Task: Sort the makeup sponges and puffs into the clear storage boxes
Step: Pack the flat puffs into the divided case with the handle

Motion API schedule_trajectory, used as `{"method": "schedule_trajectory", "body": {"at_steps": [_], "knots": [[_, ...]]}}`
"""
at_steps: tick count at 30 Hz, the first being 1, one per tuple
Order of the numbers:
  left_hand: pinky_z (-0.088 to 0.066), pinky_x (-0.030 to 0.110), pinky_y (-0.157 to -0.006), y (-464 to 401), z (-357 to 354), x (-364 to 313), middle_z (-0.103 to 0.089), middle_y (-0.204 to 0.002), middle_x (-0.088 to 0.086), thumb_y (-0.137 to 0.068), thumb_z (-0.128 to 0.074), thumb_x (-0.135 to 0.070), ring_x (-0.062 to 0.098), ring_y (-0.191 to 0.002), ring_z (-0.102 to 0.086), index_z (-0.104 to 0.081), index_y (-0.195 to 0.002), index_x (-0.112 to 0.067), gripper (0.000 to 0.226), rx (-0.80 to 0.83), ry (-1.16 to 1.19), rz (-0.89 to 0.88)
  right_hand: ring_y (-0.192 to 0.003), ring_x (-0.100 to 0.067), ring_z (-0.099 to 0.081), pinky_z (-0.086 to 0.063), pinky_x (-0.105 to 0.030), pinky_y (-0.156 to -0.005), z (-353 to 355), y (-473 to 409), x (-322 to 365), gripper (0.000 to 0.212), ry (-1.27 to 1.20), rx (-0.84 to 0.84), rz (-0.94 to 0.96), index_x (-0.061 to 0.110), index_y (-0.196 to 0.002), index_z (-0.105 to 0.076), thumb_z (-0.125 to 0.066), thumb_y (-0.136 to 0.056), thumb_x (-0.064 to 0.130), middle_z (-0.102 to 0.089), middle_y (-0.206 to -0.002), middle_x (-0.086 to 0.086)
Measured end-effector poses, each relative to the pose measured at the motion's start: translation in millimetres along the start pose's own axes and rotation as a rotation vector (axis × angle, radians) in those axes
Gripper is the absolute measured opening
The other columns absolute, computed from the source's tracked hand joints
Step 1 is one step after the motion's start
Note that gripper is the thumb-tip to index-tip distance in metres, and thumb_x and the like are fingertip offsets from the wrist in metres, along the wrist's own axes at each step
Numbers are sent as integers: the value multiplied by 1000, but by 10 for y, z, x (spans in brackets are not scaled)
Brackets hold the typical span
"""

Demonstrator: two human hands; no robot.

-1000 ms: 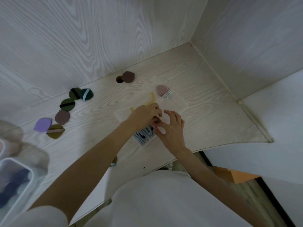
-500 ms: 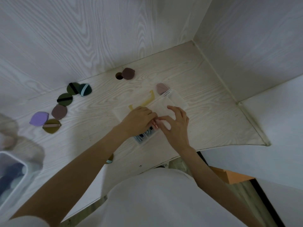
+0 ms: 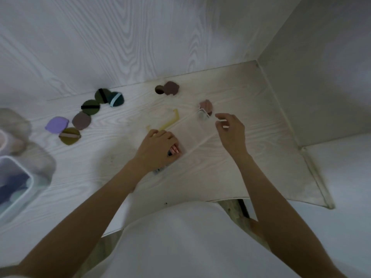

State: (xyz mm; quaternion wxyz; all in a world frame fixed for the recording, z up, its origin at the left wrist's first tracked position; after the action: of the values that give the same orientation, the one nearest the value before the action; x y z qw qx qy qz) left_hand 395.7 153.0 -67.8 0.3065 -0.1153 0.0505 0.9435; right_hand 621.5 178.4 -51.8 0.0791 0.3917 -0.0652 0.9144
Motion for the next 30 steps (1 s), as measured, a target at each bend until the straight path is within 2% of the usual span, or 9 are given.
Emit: {"method": "schedule_trajectory", "body": {"at_steps": [4, 8, 10, 15, 20, 22, 25, 28, 30], "knots": [[-36, 38, -91, 174, 15, 104, -66, -98, -1, -81, -39, -60, 21, -92, -61, -65, -94, -22, 48, -39, -47, 160, -89, -28, -62, -48, -33, -80, -159, -397, -167, 24, 111, 26, 33, 6, -105, -65, -53, -85, 2, -63, -106, -14], [-38, 38, -89, 252, 28, 71, -66, -96, -1, -80, -37, -63, 21, -90, -62, -65, -93, -21, 52, -74, -31, 214, -114, -34, -49, -35, -34, -93, -525, -756, -309, 32, 350, 301, 115, 11, -120, -59, -54, -88, 12, -55, -126, -15], [-38, 40, -89, 251, 32, 50, -66, -98, 0, -77, -36, -67, 21, -92, -62, -65, -95, -19, 58, -64, -20, 229, -119, -35, -44, -35, -38, -97, -616, -863, -356, 36, 384, 336, 103, 14, -127, -55, -54, -91, 19, -51, -131, -14], [-29, 44, -100, 272, 8, 32, -65, -104, -1, -74, -40, -69, 21, -98, -61, -65, -99, -19, 61, -39, 25, 232, -105, -32, -48, -38, -32, -79, -545, -896, -247, 26, 325, 217, 49, 12, -112, -60, -59, -87, 21, -55, -111, -17], [-17, 48, -111, 274, -29, 44, -65, -105, -1, -75, -34, -67, 20, -99, -62, -64, -103, -20, 63, -4, 53, 235, -82, -24, -60, -40, -24, -68, -213, -437, 75, 12, 21, -18, 47, 16, -95, -66, -60, -84, 17, -64, -89, -9], [-19, 48, -110, 279, -35, 45, -66, -106, 0, -76, -35, -66, 22, -99, -62, -64, -106, -19, 63, -16, 54, 214, -76, -18, -61, -46, -25, -68, -121, -59, 280, 14, -91, -21, 76, 16, -98, -66, -62, -84, 15, -65, -86, -4], [-24, 47, -109, 271, -35, 52, -66, -105, 2, -77, -43, -62, 23, -97, -63, -65, -106, -18, 57, -20, 22, 165, -72, -10, -61, -49, -19, -69, -198, 422, 532, 24, -197, 97, 35, 15, -105, -62, -67, -82, 11, -65, -82, 2], [-34, 43, -104, 271, -32, 80, -66, -99, 6, -75, -65, -51, 26, -90, -64, -67, -97, -14, 43, -60, 23, 102, -71, -12, -61, -53, -30, -67, -375, 685, 655, 18, -123, 128, 96, 13, -98, -61, -67, -82, 14, -65, -84, 0], [-43, 38, -95, 271, -28, 87, -65, -93, 8, -73, -69, -47, 27, -81, -63, -67, -92, -11, 41, -77, 64, 81, -63, -13, -57, -50, -29, -57, -465, 752, 727, 11, -6, 75, 217, 12, -89, -59, -65, -86, 22, -62, -80, 0]]}}
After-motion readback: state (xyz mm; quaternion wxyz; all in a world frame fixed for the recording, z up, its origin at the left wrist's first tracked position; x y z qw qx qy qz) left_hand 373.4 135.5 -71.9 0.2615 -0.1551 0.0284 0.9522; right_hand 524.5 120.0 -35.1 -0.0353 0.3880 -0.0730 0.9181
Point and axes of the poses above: each hand's wrist, its own y-axis away from the middle knuckle, its own z-axis out of the back of the hand, x = y × z, the point moved 3 cm from there along -y, towards the middle knuckle
